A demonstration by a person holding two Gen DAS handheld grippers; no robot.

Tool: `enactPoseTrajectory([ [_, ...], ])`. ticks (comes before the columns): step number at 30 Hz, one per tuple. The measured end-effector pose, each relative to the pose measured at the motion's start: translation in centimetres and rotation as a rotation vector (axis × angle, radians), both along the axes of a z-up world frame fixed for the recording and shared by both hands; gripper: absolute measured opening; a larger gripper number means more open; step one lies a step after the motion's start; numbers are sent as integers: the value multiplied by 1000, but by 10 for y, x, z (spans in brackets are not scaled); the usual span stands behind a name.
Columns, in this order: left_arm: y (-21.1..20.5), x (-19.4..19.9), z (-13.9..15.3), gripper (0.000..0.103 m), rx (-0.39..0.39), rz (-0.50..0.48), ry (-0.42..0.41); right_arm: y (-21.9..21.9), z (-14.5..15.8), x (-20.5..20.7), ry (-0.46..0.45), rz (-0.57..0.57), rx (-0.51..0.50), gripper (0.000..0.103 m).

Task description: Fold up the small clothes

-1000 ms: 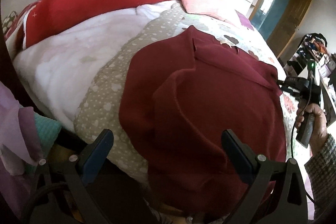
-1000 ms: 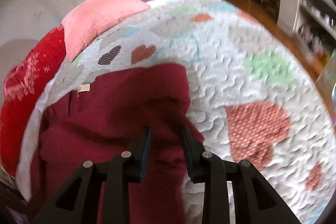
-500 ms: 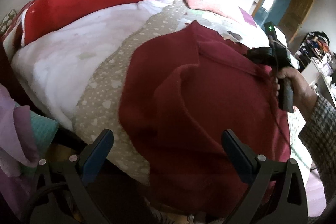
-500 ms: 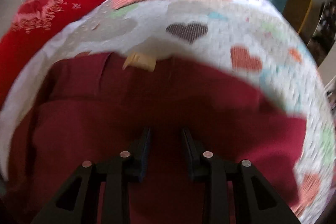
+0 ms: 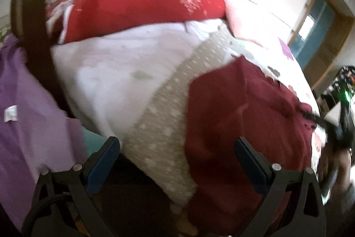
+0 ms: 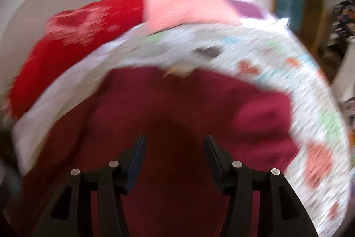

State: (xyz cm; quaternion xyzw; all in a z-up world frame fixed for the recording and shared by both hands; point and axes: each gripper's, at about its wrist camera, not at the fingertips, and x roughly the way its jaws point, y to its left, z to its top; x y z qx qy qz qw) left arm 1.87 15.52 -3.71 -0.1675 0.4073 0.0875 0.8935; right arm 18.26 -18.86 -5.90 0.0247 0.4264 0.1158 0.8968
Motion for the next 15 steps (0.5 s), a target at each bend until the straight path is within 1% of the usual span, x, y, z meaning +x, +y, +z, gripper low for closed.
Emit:
enactPoseTrajectory([
  [3,7,-7,7,102,3,22,-16,25,-15,-43,85,181,133,58],
  [6,8,-14,12,102,0,20,-29,52,-33,-75,167,300,233,62],
  [7,7,-16,12,102,-3,15,-32,60,-39,-83,185,326,252,63],
  [9,5,-20,13,102,-5,2,-36,74,-46,-100,194,366,252,64],
  [11,4,-22,13,102,-9,-7,-39,82,-52,-113,184,392,229,69],
  [13,3,-23,13,102,-17,-11,-40,86,-60,-122,184,404,203,69],
  [15,3,-23,13,102,-26,-15,-41,87,-66,-127,179,398,155,69],
])
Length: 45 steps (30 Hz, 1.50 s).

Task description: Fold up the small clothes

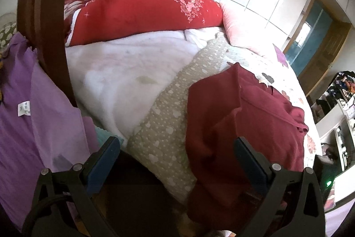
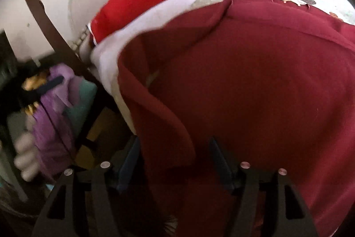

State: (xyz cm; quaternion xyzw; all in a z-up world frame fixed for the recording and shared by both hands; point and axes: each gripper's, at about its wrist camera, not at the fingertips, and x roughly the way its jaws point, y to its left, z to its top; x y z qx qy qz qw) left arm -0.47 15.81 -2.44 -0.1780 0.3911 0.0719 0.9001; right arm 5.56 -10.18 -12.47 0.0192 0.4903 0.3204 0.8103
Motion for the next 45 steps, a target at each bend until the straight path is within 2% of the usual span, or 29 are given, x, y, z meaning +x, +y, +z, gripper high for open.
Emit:
enactPoseTrajectory([
  [3,-1,-1,-1,102,-7,-8,-1,1,-5,-7,-50,-6,-65,66],
  [4,-2,-1,-2,102,-10,-10,-1,4,-5,-6,-70,-9,-98,53],
  [5,-2,-2,-2,102,-13,-13,0,7,-6,-7,-86,-15,-132,32],
  [7,0,-2,-3,102,-21,-13,-2,13,-9,-7,-85,-5,-166,16],
  [8,3,-4,-3,102,-25,-9,-5,14,-8,-5,-77,-11,-159,12],
  [15,27,-8,-9,102,-53,54,-2,-1,4,-10,-115,-79,-160,8],
  [18,29,-8,-13,102,-55,60,7,0,6,-9,-109,-67,-145,10],
  [19,29,-7,-14,102,-57,59,10,0,3,-8,-97,-66,-143,13],
  [20,29,-7,-15,102,-59,56,13,1,-1,-6,-77,-67,-147,26],
  [23,26,-5,-16,102,-57,43,16,5,-8,-6,-67,-59,-133,51],
  [25,25,-5,-17,102,-54,38,16,12,-10,-10,-95,-45,-149,52],
  [26,25,-5,-17,102,-56,37,18,16,-10,-12,-112,-30,-173,44],
  [27,25,-5,-18,102,-57,36,19,21,-10,-13,-130,-20,-211,28],
  [28,25,-5,-18,102,-58,37,20,24,-9,-12,-131,-12,-233,7],
  [30,26,-4,-18,102,-61,37,20,26,0,-6,-116,-9,-227,7],
  [31,26,-4,-18,102,-61,36,19,28,10,-1,-121,-6,-223,7],
  [34,26,-5,-18,102,-70,33,13,38,68,21,-178,0,-172,6],
  [36,24,-7,-16,102,-76,28,9,44,127,38,-236,-2,-102,6],
  [40,21,-8,-14,102,-87,13,2,49,264,52,-444,-24,24,6],
  [42,17,-8,-14,102,-90,0,1,44,317,51,-531,-50,77,6],
  [44,11,-9,-13,102,-91,-20,-1,34,347,49,-602,-96,54,6],
  [45,9,-9,-12,102,-88,-27,-2,30,350,51,-608,-114,32,6],
])
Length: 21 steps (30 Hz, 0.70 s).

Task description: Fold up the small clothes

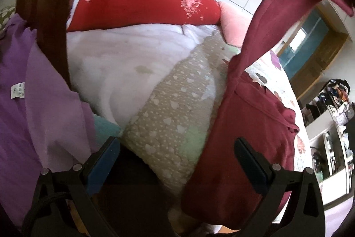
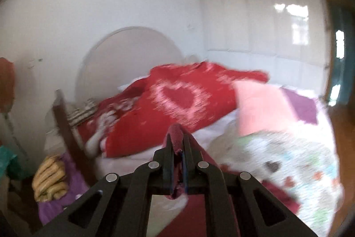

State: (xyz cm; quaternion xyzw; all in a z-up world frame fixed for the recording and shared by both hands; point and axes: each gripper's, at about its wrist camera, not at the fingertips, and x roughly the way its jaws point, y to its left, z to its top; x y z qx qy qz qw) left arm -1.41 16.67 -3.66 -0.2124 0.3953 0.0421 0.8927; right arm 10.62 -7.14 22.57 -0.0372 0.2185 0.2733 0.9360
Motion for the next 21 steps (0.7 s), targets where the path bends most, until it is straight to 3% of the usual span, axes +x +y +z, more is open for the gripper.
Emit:
enactPoseTrajectory([
  [2,-5,0,1,102,7,-14,-1,-14,-7,8,17,-66,-51,6],
  [7,-17,3,1,102,38,-34,14,-72,-79,46,203,-213,-180,6],
  [12,-34,14,-3,102,84,-65,48,-135,-151,85,314,-337,-308,6],
  [14,-40,18,-4,102,97,-77,60,-157,-161,100,339,-395,-336,6],
  [16,-48,23,-5,102,104,-83,68,-180,-150,108,309,-431,-292,6],
  [19,-56,30,-8,102,111,-91,81,-203,-111,94,130,-427,-114,6],
  [21,-63,35,-11,102,116,-102,94,-216,-109,86,50,-459,-52,6],
])
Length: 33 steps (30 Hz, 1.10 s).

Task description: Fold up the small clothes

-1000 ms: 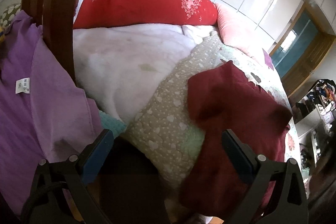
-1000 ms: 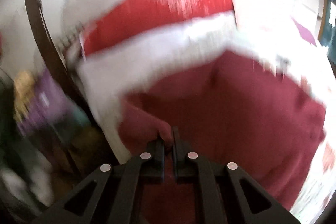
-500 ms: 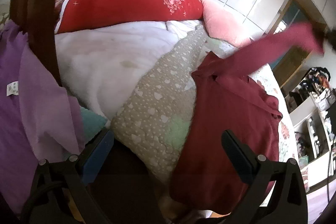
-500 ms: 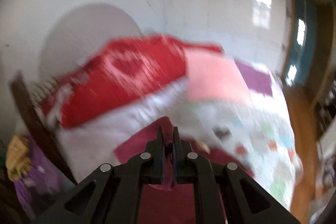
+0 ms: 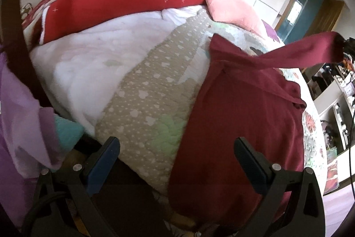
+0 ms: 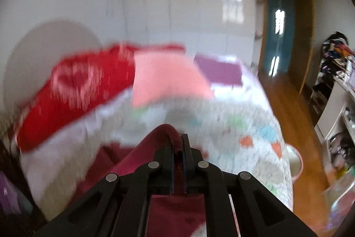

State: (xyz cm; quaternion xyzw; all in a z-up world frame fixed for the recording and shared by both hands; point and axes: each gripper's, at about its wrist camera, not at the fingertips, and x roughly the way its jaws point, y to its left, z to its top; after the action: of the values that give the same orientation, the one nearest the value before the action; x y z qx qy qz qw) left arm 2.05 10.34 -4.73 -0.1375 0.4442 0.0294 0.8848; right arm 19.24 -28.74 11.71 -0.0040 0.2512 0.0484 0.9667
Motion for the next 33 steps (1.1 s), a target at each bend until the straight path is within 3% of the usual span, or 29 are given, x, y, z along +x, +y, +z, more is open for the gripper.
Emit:
enactPoseTrajectory([
  [2,-7,4,-3,102,9,-15,10,-11,-19,-4,-9,-28,10,6],
  [4,-14,8,-7,102,22,-32,23,-22,-71,7,142,-27,-6,6],
  [7,-20,16,-11,102,30,-50,38,-42,-160,26,390,-107,-118,7],
  [9,-25,23,-12,102,28,-64,37,-60,-195,30,482,-149,-108,7],
  [12,-33,38,-10,102,37,-87,17,-84,-190,21,444,-221,-22,19],
  [14,-40,53,-10,102,30,-104,0,-89,-169,14,381,-262,21,43],
  [16,-48,73,-13,102,1,-122,-31,-81,-144,10,292,-277,26,46],
  [18,-55,102,-20,102,-69,-159,-56,-63,-126,15,265,-222,45,46],
  [21,-61,147,-38,98,-194,-206,-36,-28,-119,32,309,-94,82,48],
  [23,-59,174,-51,84,-251,-207,-10,9,-124,50,369,15,80,50],
  [29,-39,218,-66,83,-449,-119,6,120,-155,123,487,255,40,55],
  [33,-33,218,-68,81,-508,-99,-8,190,-183,168,589,372,0,55],
])
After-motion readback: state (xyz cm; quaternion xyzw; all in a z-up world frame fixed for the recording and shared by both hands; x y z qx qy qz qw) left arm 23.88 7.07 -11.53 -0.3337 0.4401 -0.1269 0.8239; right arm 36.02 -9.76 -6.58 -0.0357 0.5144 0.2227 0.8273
